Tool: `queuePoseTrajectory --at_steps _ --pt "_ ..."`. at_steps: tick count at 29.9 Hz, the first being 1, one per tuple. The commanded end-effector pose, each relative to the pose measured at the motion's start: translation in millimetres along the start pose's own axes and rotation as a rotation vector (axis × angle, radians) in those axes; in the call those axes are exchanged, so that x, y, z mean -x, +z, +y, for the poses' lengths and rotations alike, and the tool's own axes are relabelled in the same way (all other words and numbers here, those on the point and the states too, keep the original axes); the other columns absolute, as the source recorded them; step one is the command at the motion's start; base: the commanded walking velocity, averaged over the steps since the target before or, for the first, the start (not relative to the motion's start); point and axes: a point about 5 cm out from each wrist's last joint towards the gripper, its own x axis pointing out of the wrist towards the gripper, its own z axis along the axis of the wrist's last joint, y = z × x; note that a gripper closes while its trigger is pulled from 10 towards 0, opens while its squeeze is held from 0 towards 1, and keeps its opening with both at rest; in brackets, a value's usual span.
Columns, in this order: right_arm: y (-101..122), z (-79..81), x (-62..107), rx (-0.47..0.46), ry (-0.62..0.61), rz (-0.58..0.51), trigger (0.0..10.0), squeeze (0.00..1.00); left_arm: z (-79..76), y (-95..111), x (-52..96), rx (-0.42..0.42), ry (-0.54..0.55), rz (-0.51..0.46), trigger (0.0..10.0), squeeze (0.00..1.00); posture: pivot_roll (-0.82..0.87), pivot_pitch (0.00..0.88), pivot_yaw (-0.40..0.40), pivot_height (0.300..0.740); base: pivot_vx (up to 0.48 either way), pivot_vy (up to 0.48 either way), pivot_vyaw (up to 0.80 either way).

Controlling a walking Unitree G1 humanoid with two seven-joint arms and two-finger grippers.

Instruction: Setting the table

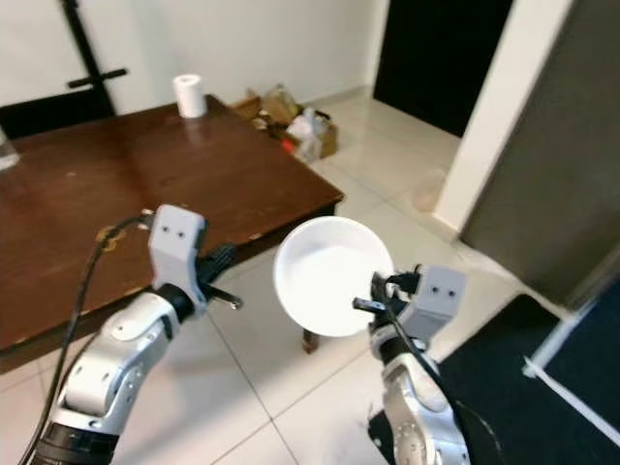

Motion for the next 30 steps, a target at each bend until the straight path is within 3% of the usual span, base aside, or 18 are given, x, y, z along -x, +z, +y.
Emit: queuePoseTrajectory --at_steps 1,15,16,18,30 --pt "-3 -2.0 2.1 0.006 -0.004 0.011 10.0 0.0 0.5 -8 0.7 -0.001 0.009 0.038 10.0 0.0 0.07 0.094 0.08 0.74 0.0 0.0 0.78" --pt "-2 -4.4 0.9 0.009 -0.029 0.007 10.0 0.0 6.4 -8 -2.5 -0.033 0.06 0.038 10.0 0.0 0.07 0.09 0.079 0.74 0.0 0.0 0.66" --pt "0 -6.4 0.0 -0.005 -0.05 -0.006 10.0 0.0 13.3 -9 -5.1 -0.088 0.126 0.05 10.0 0.0 0.07 0.09 0.079 0.74 0.48 0.0 0.0" --pt "2 -7.2 -0.1 -0.008 -0.055 -0.017 10.0 0.0 18.0 -9 -6.7 -0.089 0.162 0.053 10.0 0.0 0.07 0.091 0.08 0.74 0.48 0.0 0.0" --pt "3 -7.1 1.2 -0.007 -0.052 -0.032 10.0 0.0 18.9 -9 -5.8 -0.09 0.154 0.051 10.0 0.0 0.07 0.097 0.081 0.74 0.48 0.0 0.0"
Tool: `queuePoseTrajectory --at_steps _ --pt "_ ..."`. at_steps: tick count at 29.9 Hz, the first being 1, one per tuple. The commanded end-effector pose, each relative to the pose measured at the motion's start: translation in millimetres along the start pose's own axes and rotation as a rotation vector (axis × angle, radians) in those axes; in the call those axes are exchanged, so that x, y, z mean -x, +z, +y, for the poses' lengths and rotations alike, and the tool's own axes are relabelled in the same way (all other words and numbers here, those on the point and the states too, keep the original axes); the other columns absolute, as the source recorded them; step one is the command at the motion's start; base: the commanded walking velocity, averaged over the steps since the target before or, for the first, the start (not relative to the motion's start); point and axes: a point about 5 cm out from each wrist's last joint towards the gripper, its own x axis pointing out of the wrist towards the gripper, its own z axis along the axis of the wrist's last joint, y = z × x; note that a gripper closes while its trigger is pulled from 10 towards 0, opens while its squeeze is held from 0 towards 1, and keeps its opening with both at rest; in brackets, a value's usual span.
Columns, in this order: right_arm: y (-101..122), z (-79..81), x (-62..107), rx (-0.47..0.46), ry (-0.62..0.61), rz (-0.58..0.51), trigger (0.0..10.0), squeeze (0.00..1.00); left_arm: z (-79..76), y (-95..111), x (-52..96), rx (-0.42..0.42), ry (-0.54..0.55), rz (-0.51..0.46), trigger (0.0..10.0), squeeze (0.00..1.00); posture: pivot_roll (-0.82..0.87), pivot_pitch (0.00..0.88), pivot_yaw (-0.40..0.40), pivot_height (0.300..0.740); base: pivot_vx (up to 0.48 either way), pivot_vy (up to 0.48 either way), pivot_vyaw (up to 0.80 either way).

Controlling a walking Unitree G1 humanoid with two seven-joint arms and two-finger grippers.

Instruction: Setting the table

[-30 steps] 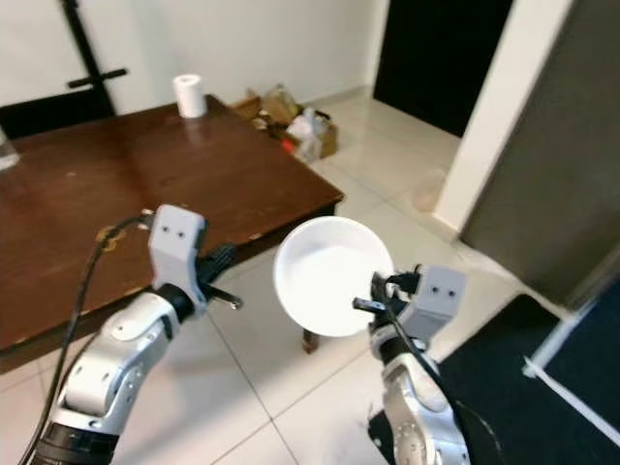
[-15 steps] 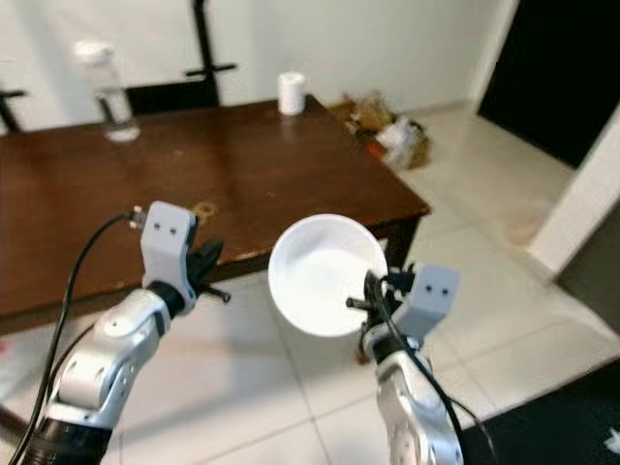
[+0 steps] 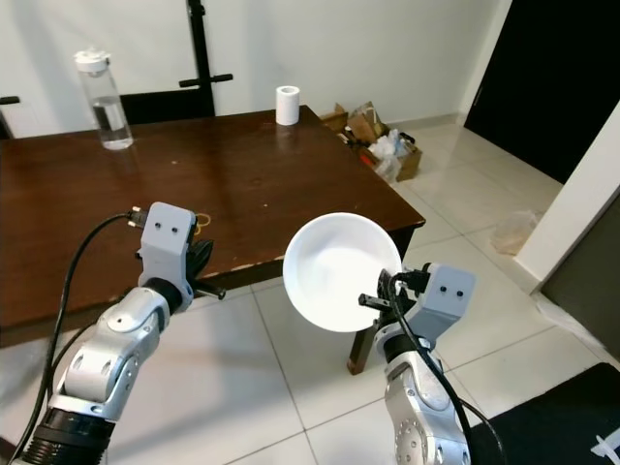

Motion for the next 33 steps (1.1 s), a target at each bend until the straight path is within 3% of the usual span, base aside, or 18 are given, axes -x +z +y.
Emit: queuePoseTrajectory --at_steps 1,19,33 --pt "1.4 -4.5 2.6 0.001 -0.018 -0.011 10.0 0.0 -4.4 -1.5 0.0 -0.01 -0.016 0.0 10.0 0.0 0.07 0.097 0.081 0.74 0.48 0.0 0.0" --pt "1.3 -4.6 3.2 -0.004 -0.015 -0.015 10.0 0.0 -5.8 -0.8 -0.7 -0.012 -0.021 -0.016 10.0 0.0 0.07 0.099 0.082 0.74 0.443 0.0 0.0" --pt "3.8 -3.0 3.0 0.027 0.006 -0.025 10.0 0.0 -7.8 4.9 0.9 0.01 -0.046 -0.035 10.0 0.0 0.07 0.107 0.083 0.74 0.0 0.0 0.0"
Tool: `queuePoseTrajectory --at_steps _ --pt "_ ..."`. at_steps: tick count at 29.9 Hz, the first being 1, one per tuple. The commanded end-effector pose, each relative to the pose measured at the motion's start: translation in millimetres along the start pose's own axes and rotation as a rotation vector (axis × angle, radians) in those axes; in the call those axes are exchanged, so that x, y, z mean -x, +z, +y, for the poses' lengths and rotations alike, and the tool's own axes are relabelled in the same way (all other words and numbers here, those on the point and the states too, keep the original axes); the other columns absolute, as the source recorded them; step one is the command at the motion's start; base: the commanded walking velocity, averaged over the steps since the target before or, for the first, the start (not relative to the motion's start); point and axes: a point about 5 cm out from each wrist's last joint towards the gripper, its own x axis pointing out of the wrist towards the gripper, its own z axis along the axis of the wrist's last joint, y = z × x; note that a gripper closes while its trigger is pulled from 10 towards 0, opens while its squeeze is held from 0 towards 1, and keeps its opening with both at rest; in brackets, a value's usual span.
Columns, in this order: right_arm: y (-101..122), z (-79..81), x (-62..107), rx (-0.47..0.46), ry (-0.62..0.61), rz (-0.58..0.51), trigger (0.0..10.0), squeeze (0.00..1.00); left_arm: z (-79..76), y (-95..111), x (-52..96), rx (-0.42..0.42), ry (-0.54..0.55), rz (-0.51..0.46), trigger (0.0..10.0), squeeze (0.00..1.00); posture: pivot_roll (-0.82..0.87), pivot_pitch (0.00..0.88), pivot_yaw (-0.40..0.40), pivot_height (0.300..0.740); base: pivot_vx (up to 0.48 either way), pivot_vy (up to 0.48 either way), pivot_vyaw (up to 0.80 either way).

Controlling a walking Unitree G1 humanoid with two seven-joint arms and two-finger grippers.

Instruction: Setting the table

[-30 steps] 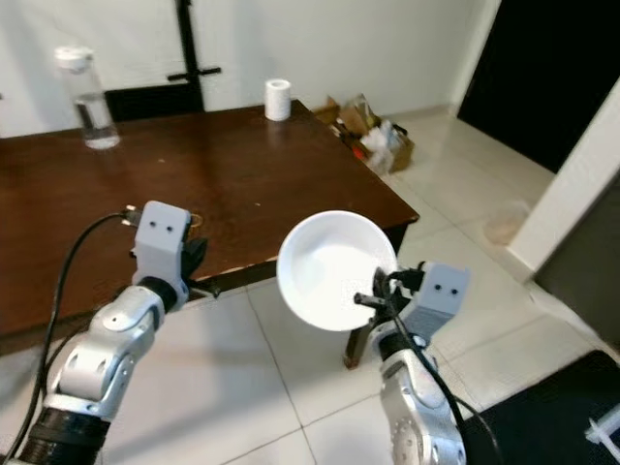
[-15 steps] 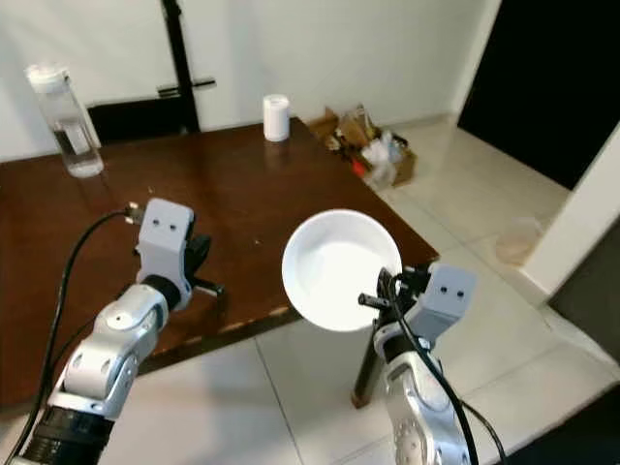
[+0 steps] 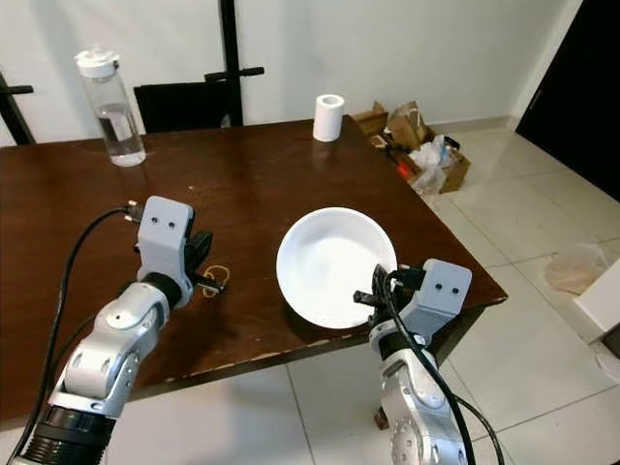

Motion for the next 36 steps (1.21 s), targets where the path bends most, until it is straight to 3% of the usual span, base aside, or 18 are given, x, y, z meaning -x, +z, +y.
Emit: queuePoseTrajectory --at_steps 1,8,12,16,18,19,23,27,34,36 --pt "1 -3.4 1.9 0.041 -0.002 -0.006 10.0 0.0 -1.8 -4 2.5 -0.006 -0.036 0.032 10.0 0.0 0.07 0.107 0.083 0.74 0.0 0.0 0.0" --pt "3 -11.4 -3.1 0.002 -0.04 0.007 10.0 0.0 10.7 -3 2.9 -0.087 -0.086 0.053 10.0 0.0 0.09 0.118 0.083 0.74 0.0 0.0 0.0" --pt "-2 -17.9 -12.7 -0.059 -0.063 0.076 10.0 0.0 16.1 6 4.3 -0.179 -0.204 0.018 10.0 0.0 0.1 0.129 0.081 0.74 0.0 0.0 0.0" --pt "-1 -19.7 -17.5 -0.104 -0.07 0.078 10.0 0.0 15.5 9 5.8 -0.198 -0.252 0.005 10.0 0.0 0.11 0.136 0.08 0.74 0.0 0.0 0.0" --pt "-4 -21.4 -32.7 -0.147 -0.07 0.141 10.0 0.0 16.1 16 9.0 -0.211 -0.337 -0.02 10.0 0.0 0.12 0.149 0.083 0.74 0.0 0.0 0.0" --pt "-4 -21.4 -32.7 -0.147 -0.07 0.141 10.0 0.0 16.1 16 9.0 -0.211 -0.337 -0.02 10.0 0.0 0.12 0.149 0.083 0.74 0.0 0.0 0.0" --pt "-7 -15.6 -71.5 -0.212 -0.006 0.275 10.0 0.0 31.8 33 14.4 -0.244 -0.429 -0.05 10.0 0.0 0.15 0.168 0.078 0.74 0.0 0.0 0.0" --pt "-1 -11.7 -94.7 -0.257 -0.014 0.271 10.0 0.0 41.0 43 25.4 -0.236 -0.44 -0.073 10.0 0.0 0.18 0.182 0.062 0.74 0.0 0.0 0.0" --pt "3 -16.7 -109.8 -0.348 -0.091 0.303 10.0 0.0 37.5 46 44.3 -0.217 -0.464 -0.08 10.0 0.0 0.22 0.205 0.048 0.74 0.0 0.0 0.0" --pt "6 -16.6 -114.0 -0.33 -0.076 0.311 10.0 0.0 36.3 48 48.5 -0.205 -0.474 -0.082 10.0 0.0 0.22 0.208 0.046 0.74 0.0 0.0 0.0"
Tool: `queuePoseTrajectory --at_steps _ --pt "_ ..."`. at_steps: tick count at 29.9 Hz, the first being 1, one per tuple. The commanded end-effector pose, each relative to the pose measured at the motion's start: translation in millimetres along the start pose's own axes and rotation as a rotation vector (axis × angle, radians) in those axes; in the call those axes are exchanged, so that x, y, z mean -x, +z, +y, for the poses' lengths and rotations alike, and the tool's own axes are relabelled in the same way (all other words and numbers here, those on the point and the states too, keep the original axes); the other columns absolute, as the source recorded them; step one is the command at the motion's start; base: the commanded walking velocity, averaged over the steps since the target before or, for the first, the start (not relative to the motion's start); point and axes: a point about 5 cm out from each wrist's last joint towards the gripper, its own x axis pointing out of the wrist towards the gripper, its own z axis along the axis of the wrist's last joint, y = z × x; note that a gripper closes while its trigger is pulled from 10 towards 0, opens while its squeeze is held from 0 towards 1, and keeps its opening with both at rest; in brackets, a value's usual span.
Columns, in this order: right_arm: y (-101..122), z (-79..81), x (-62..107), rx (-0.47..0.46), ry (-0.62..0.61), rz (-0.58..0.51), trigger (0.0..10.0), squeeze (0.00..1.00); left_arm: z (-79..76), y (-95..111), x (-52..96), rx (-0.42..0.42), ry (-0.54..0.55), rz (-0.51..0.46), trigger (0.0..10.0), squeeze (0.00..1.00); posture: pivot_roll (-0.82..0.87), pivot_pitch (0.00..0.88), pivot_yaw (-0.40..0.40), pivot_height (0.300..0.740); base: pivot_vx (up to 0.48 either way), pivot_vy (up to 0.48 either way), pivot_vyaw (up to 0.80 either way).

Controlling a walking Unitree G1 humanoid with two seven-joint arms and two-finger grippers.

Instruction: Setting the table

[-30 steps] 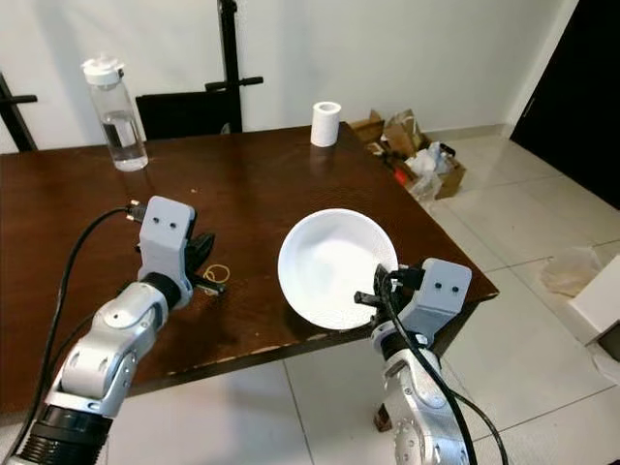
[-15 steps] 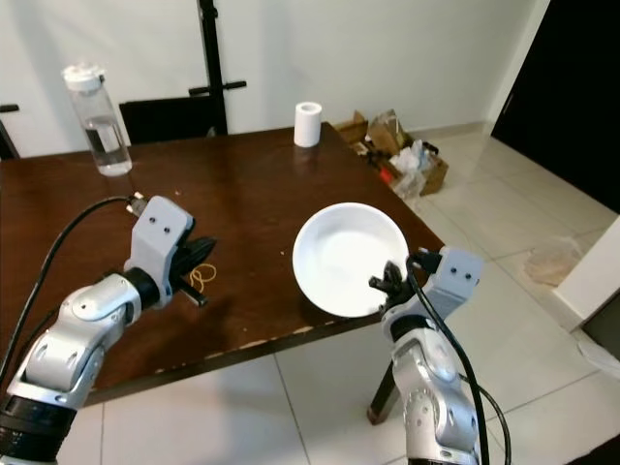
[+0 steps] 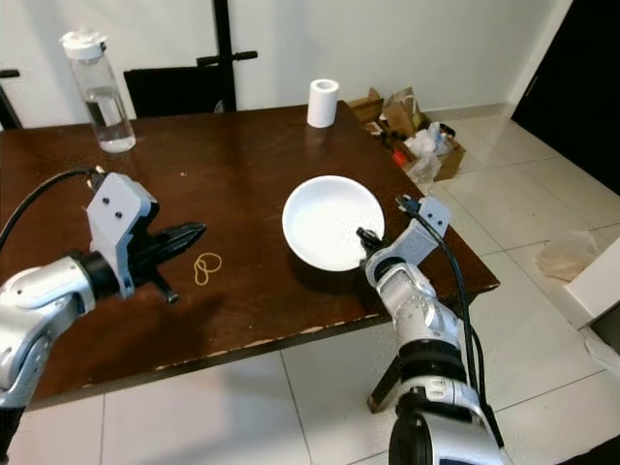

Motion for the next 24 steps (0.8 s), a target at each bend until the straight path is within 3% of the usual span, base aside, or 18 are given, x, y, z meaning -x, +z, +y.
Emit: queuePoseTrajectory --at_steps 1,5,6,7,8,10,22,23,24 --pt "0 -4.4 -1.7 0.008 -0.007 0.007 10.0 0.0 -3.3 4 3.6 0.012 -0.017 -0.008 10.0 0.0 0.22 0.212 0.044 0.74 0.0 0.0 0.0" --pt "5 -6.9 -3.1 0.031 -0.018 -0.005 10.0 0.0 -6.4 5 3.6 0.024 -0.018 -0.014 10.0 0.0 0.22 0.218 0.042 0.74 0.0 0.0 0.0" --pt "8 -7.9 -3.2 0.027 -0.017 -0.017 10.0 0.15 -7.4 5 3.7 0.031 -0.018 -0.015 10.0 0.0 0.22 0.217 0.042 0.74 0.0 0.0 0.0" --pt "8 -7.9 -3.2 0.027 -0.017 -0.017 10.0 0.15 -7.4 5 3.7 0.031 -0.018 -0.015 10.0 0.0 0.22 0.217 0.042 0.74 0.0 0.0 0.0" --pt "10 -9.3 -3.1 0.032 -0.023 -0.024 10.0 0.64 -8.3 4 3.6 0.034 -0.018 -0.015 10.0 0.0 0.22 0.217 0.043 0.74 0.0 0.0 0.0" --pt "11 -10.7 -3.4 0.041 -0.025 -0.031 10.0 1.0 -9.8 4 3.3 0.043 -0.019 -0.013 10.0 0.0 0.22 0.216 0.044 0.74 0.0 0.0 0.0" --pt "25 -9.5 -4.4 0.029 0.006 -0.118 10.0 1.0 -14.7 3 0.7 0.071 -0.013 -0.011 10.0 0.0 0.21 0.205 0.039 0.74 0.0 0.0 0.0" --pt "29 -8.2 -3.9 0.042 0.018 -0.14 10.0 0.0 -15.7 3 0.2 0.073 -0.013 -0.013 10.0 0.0 0.21 0.204 0.039 0.74 0.0 0.0 0.0" --pt "33 -7.2 -3.0 0.07 0.026 -0.166 10.0 0.0 -16.6 3 -0.4 0.074 -0.013 -0.013 10.0 0.0 0.2 0.201 0.038 0.74 0.0 0.0 0.0"
